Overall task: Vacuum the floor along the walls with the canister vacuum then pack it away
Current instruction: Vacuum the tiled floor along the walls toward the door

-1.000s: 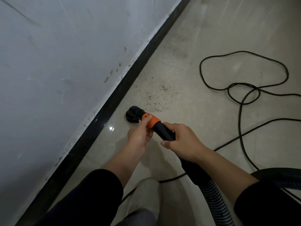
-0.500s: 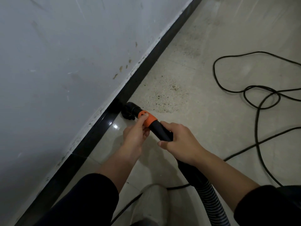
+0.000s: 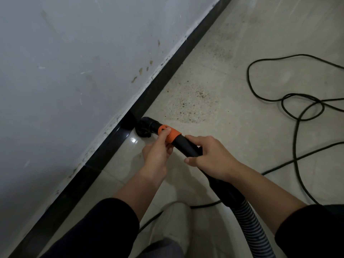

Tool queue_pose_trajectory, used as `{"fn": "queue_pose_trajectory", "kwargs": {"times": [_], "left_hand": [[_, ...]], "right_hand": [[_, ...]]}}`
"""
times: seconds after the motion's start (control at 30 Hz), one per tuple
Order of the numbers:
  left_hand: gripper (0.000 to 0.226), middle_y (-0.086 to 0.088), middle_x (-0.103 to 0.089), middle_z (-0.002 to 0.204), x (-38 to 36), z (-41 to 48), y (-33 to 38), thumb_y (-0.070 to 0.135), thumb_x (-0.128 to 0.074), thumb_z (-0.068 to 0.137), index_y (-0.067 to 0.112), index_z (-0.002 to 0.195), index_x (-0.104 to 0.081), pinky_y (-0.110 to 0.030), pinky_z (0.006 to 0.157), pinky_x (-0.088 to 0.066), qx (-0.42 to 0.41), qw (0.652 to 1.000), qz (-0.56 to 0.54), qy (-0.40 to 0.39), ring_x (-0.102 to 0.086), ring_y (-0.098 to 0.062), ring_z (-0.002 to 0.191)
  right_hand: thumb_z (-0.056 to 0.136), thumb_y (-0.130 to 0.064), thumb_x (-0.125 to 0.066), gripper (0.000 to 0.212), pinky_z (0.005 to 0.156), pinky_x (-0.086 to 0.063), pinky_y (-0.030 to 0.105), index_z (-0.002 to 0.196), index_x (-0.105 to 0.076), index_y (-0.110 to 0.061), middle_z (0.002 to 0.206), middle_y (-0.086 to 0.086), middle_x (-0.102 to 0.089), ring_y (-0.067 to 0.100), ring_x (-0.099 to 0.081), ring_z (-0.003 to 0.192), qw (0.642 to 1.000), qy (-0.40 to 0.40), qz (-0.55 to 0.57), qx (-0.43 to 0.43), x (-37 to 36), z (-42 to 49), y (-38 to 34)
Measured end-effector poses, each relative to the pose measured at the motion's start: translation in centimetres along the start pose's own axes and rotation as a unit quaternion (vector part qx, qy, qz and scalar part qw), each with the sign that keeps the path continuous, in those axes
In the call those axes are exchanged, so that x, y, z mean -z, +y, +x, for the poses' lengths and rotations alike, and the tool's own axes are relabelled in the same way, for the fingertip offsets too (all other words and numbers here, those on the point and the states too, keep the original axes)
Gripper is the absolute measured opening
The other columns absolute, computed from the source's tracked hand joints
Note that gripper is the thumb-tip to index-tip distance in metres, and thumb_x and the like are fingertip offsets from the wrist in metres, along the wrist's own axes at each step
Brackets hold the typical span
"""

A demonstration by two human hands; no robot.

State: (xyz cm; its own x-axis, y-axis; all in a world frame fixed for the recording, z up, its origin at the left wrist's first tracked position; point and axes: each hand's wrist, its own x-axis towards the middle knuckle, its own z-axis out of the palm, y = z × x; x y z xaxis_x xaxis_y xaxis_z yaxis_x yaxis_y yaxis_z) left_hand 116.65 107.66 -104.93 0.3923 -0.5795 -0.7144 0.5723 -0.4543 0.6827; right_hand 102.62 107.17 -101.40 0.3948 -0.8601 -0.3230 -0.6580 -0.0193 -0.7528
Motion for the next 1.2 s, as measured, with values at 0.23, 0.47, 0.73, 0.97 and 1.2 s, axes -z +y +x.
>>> {"fn": "queue_pose_trajectory", "kwargs": {"times": [0.23,0.47,0.73,0.97,1.2], "left_hand": [[0.020,-0.012,-0.069,0.091,0.0,-2.6,-1.4,0.022,-0.076,0.083,0.011,0.079,-0.060,-0.021,0.069,-0.053,0.010,0.999,-0.037,0.038,-0.068,-0.018,0.082],[0.018,-0.009,-0.071,0.083,0.7,-4.7,-2.6,0.023,-0.075,0.083,0.011,0.083,-0.061,-0.021,0.069,-0.053,0.029,0.997,-0.044,0.052,-0.069,-0.015,0.077],[0.018,-0.008,-0.071,0.086,1.3,-4.8,-3.1,0.025,-0.073,0.085,0.012,0.088,-0.061,-0.022,0.071,-0.051,0.046,0.997,-0.044,0.038,-0.068,-0.015,0.081],[0.027,-0.004,-0.069,0.088,-0.8,-3.7,-2.9,0.026,-0.072,0.085,0.009,0.105,-0.063,-0.019,0.061,-0.049,0.056,0.998,-0.039,-0.014,-0.066,-0.011,0.078],[0.030,-0.002,-0.068,0.087,-3.7,-3.3,-3.2,0.025,-0.070,0.087,0.007,0.110,-0.062,-0.019,0.061,-0.048,0.070,0.995,-0.008,-0.067,-0.064,-0.009,0.078]], "right_hand": [[0.076,-0.008,-0.072,0.053,0.070,-0.047,0.023,0.125,-0.065,-0.028,0.101,0.001,-0.072,0.005,-0.059,0.069,0.998,-0.045,0.027,-0.022,1.2,-1.6,0.2],[0.076,0.000,-0.071,0.044,0.074,-0.046,0.027,0.113,-0.071,-0.023,0.091,0.009,-0.071,0.011,-0.058,0.070,0.996,-0.074,0.031,-0.035,2.0,-3.1,-0.2],[0.075,0.000,-0.070,0.051,0.083,-0.052,0.033,0.116,-0.070,-0.029,0.101,0.004,-0.073,0.021,-0.067,0.087,0.998,-0.050,0.014,-0.032,1.4,-3.9,0.0],[0.077,0.000,-0.069,0.056,0.076,-0.052,0.035,0.128,-0.063,-0.021,0.099,0.007,-0.070,0.021,-0.065,0.084,0.998,0.016,0.005,-0.055,1.4,-4.2,0.5],[0.078,0.000,-0.064,0.040,0.078,-0.052,0.042,0.116,-0.065,-0.013,0.096,0.015,-0.066,0.030,-0.062,0.086,0.994,0.083,-0.020,-0.074,2.5,-4.9,1.1]]}}
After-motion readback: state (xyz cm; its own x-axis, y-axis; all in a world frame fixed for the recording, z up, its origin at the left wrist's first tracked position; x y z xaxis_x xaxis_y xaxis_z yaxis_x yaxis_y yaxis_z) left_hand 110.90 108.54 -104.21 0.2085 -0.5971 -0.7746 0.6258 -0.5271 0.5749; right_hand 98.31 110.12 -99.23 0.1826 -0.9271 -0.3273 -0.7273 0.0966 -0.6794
